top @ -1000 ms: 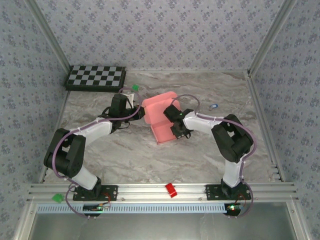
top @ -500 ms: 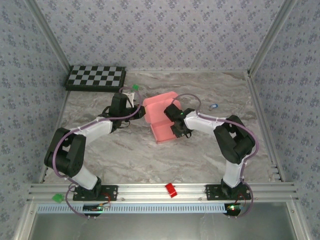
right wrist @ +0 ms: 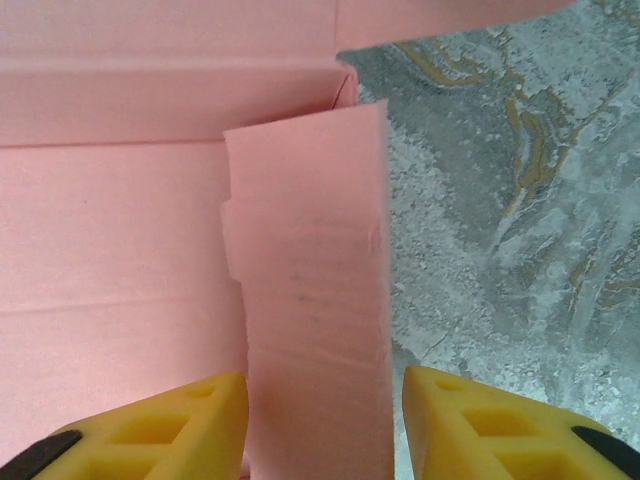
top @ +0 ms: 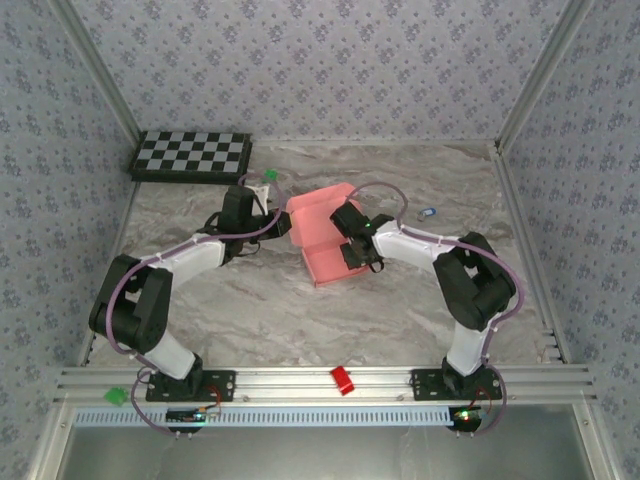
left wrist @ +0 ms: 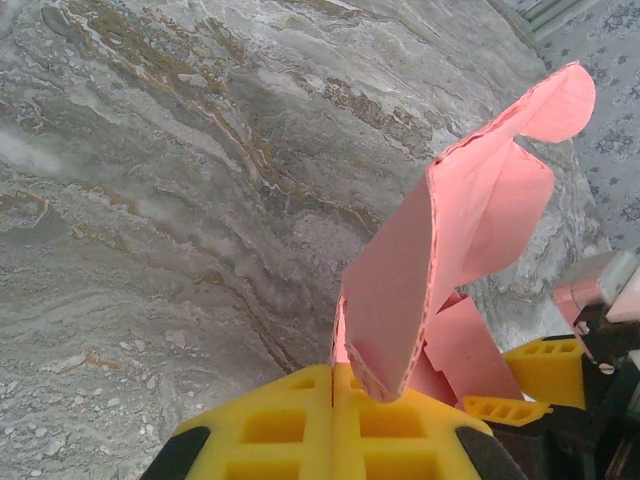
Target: Fold the paper box
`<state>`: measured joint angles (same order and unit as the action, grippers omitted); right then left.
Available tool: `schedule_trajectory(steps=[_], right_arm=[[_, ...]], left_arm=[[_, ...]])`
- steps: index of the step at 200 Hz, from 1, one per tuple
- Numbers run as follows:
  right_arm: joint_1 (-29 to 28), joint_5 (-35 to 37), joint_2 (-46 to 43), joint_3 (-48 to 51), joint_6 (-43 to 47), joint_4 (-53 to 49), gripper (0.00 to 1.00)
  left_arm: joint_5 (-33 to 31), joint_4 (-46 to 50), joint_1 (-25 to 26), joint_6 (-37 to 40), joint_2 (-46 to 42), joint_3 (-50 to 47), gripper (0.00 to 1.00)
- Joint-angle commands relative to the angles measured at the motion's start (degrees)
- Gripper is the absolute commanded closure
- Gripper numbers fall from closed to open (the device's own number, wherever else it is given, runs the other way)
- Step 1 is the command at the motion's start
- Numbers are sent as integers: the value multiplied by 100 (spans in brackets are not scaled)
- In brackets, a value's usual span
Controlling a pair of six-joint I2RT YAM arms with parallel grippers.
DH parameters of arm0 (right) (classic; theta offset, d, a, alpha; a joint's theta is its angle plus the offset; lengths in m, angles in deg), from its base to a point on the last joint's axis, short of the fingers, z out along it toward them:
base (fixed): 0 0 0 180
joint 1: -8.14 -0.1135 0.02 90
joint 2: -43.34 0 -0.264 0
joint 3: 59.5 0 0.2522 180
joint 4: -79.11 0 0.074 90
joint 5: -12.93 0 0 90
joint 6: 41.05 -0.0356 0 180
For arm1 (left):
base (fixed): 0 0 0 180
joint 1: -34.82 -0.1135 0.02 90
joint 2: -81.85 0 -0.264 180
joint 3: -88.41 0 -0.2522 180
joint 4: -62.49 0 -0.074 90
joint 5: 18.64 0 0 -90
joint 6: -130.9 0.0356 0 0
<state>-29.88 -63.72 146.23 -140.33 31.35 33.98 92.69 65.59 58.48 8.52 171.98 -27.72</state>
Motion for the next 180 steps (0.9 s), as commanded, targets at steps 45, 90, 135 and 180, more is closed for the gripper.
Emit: schedule_trajectory(steps=[45,90,135,180], right_arm=[[309,-400,-272,71,-298,398,56],[468,-567,-168,188,-473,792,61],[523,-646,41,244,-510,1029,68],[516,-508,150,284,-481,1022,77]], left_arm=[[162,-237,46,150,45,139,100],[187,-245,58,153,73,144,100],[206,-239,59,163,82,165,100],[219,-237,58,162,101,175,100]])
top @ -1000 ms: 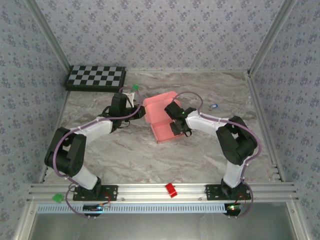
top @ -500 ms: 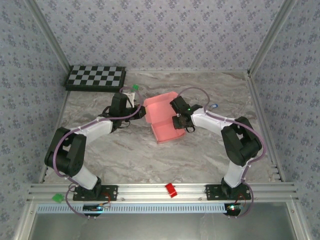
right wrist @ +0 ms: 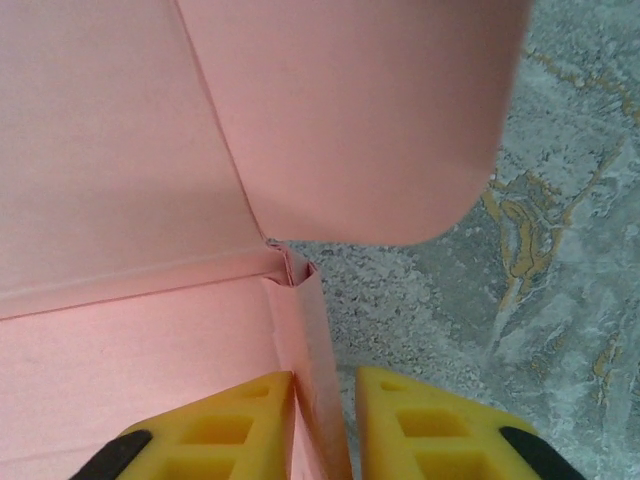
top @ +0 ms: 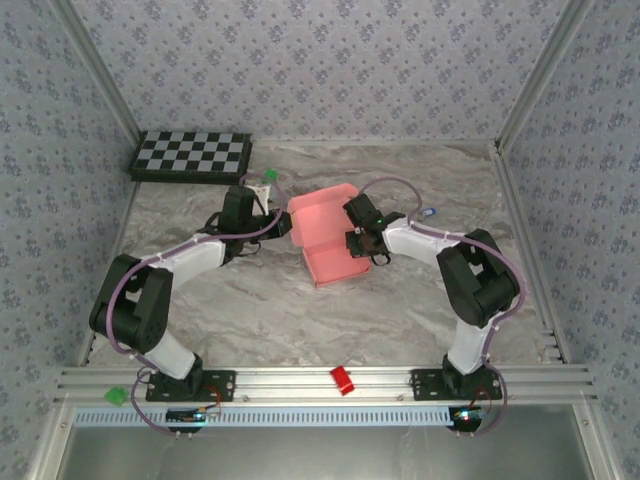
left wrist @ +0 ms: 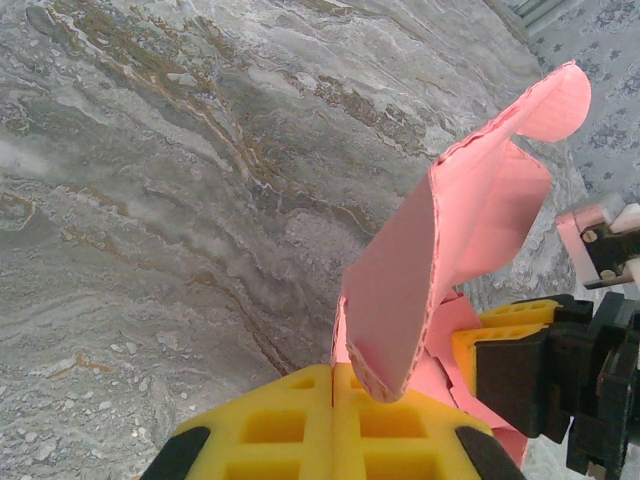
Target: Fold the paper box
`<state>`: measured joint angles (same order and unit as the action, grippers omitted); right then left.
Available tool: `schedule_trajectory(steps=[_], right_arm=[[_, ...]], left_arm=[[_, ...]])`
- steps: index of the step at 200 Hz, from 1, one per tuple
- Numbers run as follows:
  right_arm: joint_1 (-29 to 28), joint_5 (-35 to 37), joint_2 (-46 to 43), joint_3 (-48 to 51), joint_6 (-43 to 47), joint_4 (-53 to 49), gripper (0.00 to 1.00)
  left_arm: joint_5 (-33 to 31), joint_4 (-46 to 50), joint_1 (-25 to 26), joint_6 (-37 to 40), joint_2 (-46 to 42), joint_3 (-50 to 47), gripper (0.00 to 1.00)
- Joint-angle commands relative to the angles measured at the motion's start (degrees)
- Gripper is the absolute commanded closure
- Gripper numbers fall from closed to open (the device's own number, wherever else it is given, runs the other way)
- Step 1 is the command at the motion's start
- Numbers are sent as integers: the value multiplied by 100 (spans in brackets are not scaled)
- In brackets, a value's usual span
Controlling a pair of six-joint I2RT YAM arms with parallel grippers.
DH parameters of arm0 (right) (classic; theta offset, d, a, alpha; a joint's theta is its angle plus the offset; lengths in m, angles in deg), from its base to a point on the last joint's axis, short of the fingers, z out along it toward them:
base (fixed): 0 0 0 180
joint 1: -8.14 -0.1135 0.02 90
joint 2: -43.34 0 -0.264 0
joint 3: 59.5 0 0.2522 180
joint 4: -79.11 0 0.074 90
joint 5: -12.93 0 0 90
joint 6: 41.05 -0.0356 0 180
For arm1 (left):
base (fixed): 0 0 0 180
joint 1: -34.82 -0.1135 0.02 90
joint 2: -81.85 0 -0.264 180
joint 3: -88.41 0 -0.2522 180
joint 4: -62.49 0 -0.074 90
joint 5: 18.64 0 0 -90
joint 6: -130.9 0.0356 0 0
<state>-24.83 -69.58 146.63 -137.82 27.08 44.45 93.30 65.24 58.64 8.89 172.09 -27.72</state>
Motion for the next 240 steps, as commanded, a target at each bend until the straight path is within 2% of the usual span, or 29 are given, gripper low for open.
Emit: schedule_trajectory(steps=[1,116,187,240], right_arm=[[10,77,112,32,-50,-26,78],[-137,632,409,-171,261,-531,82],[-236,884,570,-324,221,-750,89],[-262,1112,793,-556,141,-1115,89]], left_arm=[[160,-205,43,120,95,175,100],[195,-196,44,116,176,236,100],[215,-195,43,126,230,271,100],[245,-165,44,160,258,299,100]])
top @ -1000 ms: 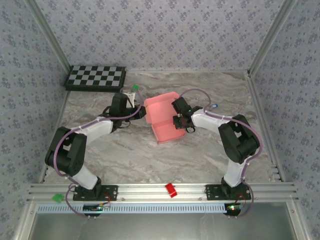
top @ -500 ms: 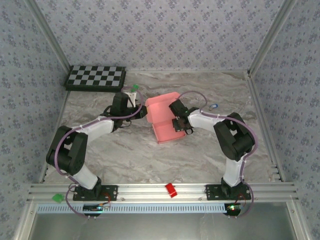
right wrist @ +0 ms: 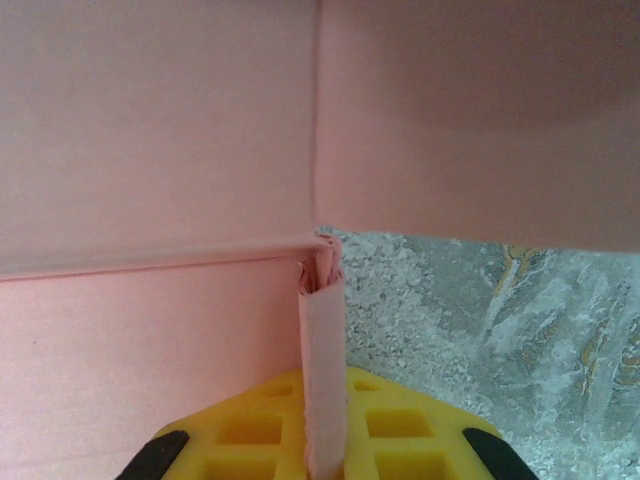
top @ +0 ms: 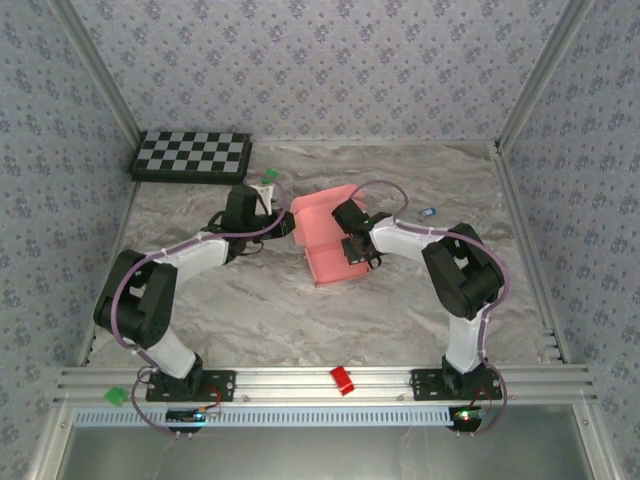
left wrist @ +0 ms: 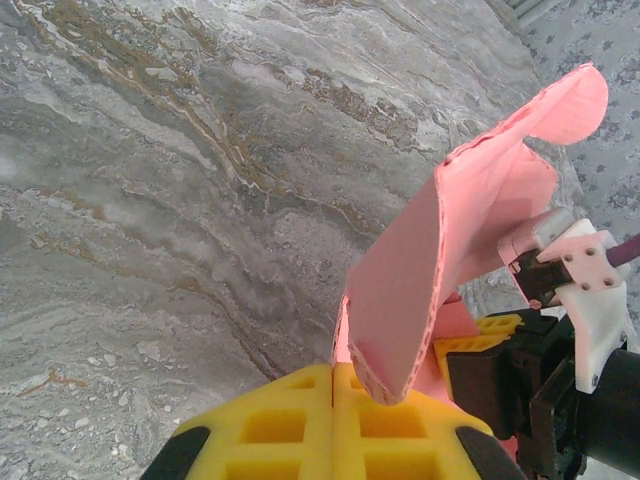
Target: Fold the paper box
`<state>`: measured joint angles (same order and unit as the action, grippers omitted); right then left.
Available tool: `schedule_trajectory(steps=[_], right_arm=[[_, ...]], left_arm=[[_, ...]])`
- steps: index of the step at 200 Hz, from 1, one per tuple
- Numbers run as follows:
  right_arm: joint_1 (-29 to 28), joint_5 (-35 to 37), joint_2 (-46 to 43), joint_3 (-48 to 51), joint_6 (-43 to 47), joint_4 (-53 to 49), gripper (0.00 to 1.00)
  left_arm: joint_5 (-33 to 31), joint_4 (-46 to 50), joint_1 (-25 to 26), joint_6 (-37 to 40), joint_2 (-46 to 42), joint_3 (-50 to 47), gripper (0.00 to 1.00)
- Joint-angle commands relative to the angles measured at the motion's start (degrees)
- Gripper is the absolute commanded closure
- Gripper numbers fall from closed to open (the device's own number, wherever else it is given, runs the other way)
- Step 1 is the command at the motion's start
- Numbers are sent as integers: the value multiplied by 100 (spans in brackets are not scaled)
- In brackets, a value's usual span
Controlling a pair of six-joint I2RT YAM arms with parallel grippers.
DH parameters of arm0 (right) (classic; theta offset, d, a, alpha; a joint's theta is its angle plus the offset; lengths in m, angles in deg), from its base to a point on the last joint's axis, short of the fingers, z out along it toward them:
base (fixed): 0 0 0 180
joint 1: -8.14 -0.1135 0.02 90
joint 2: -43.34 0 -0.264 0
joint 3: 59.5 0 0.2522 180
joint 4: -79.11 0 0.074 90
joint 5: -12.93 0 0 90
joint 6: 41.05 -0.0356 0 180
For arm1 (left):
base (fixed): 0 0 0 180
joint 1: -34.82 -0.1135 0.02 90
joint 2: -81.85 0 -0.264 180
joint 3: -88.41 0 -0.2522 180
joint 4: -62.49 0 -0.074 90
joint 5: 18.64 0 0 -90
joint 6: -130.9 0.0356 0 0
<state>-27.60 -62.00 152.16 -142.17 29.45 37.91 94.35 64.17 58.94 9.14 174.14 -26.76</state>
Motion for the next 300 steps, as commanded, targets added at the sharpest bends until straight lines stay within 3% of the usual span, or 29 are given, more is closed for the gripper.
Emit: schedule_trajectory(steps=[1,76,127,202,268,300], right_arm=[[15,355,243,-118,-87,-463,89],[5,420,340,-202,-157,-662,88],[4,-104,-110,-148,-299,-314,82],[8,-215,-357,-167,-361,-252,71],[32,-75,-452,-3,-437,-278,63],[66,-32,-638,247,-467,-202,59]], left_arm=[[138,-58,14,136,52,211,100],[197,-20,12,162,105,299,100],[344,-29,15,174,196,370,100],[452,-46,103,189,333,514,100],[501,-38,108,197,290,584,85],[495,-53,106,197,241,584,59]])
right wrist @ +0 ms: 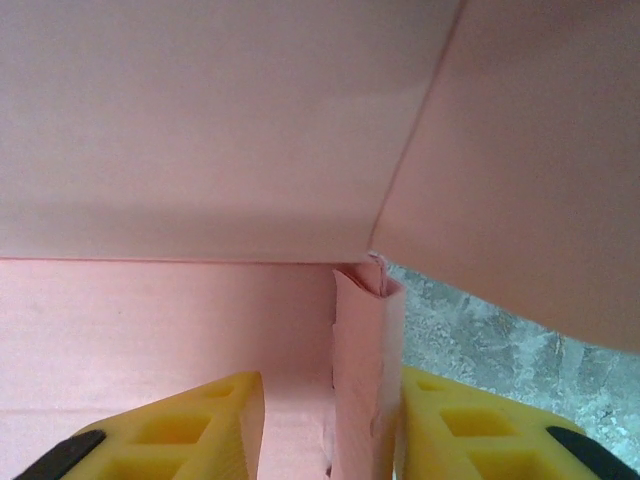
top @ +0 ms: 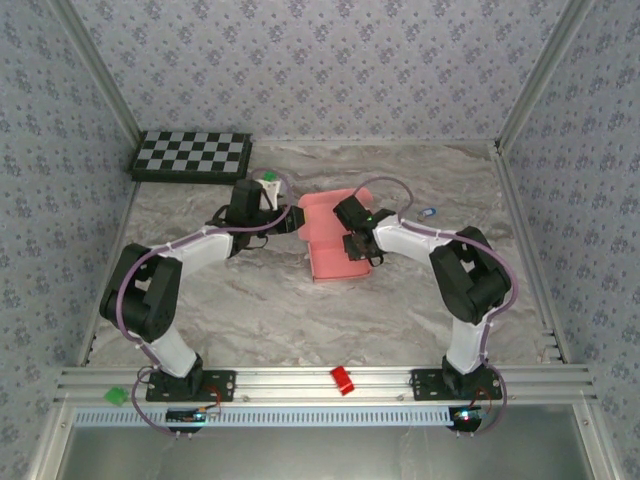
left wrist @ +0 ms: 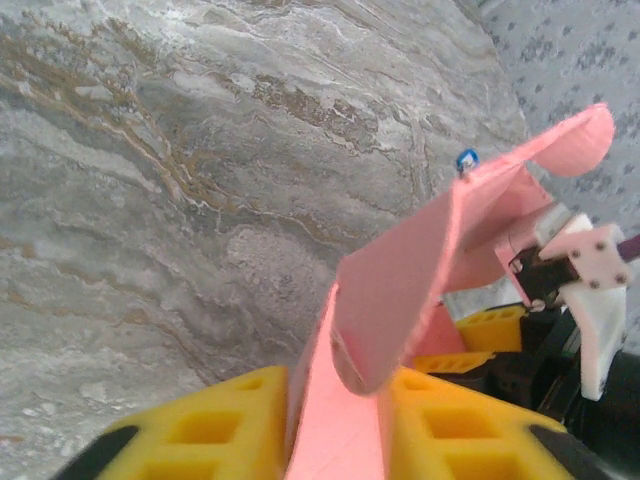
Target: Fold the paper box
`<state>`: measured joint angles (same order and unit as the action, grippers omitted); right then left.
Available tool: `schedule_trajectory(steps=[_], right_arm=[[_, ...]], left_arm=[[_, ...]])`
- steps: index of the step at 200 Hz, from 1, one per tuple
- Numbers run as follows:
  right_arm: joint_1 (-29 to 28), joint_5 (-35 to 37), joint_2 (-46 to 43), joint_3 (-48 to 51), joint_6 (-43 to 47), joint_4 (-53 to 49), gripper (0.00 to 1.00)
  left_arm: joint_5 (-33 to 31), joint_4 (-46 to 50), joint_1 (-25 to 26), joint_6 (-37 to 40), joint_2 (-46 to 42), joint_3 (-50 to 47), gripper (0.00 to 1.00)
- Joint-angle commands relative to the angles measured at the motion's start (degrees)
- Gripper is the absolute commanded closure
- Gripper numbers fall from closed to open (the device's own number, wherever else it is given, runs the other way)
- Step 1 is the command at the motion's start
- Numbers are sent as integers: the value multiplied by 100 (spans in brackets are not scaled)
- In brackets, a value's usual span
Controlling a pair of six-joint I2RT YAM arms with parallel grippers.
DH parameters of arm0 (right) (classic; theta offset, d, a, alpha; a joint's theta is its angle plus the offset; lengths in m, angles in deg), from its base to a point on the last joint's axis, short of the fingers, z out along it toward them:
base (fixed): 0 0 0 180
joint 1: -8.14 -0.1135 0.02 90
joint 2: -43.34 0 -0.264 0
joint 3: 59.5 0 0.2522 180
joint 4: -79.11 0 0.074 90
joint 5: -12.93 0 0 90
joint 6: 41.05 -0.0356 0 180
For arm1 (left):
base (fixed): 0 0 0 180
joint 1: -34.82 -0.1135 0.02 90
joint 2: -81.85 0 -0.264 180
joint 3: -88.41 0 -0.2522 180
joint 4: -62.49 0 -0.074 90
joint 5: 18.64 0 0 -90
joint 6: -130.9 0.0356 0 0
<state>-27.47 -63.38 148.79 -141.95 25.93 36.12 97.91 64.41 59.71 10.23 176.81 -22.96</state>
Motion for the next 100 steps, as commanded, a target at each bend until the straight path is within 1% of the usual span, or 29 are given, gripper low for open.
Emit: schedule_trajectory(steps=[1,21,62,86,100], right_arm=[[54,107,-312,224,-115,-22,59],[80,116,-456,327,-117,35,56],[125,228,-874,563,-86,184,52],[219,296,-1274,767,-85,339,52],[276,424,-1498,867,-151,379,52]], left_arm=[[139,-75,27,88,-28,206,58],[82,-82,34,121,-105,173,49],[-176,75,14,292,-388,87,36],[-359,259,-41,418,-659,10,34],[-673,496,-86,502,-902,-34,34]])
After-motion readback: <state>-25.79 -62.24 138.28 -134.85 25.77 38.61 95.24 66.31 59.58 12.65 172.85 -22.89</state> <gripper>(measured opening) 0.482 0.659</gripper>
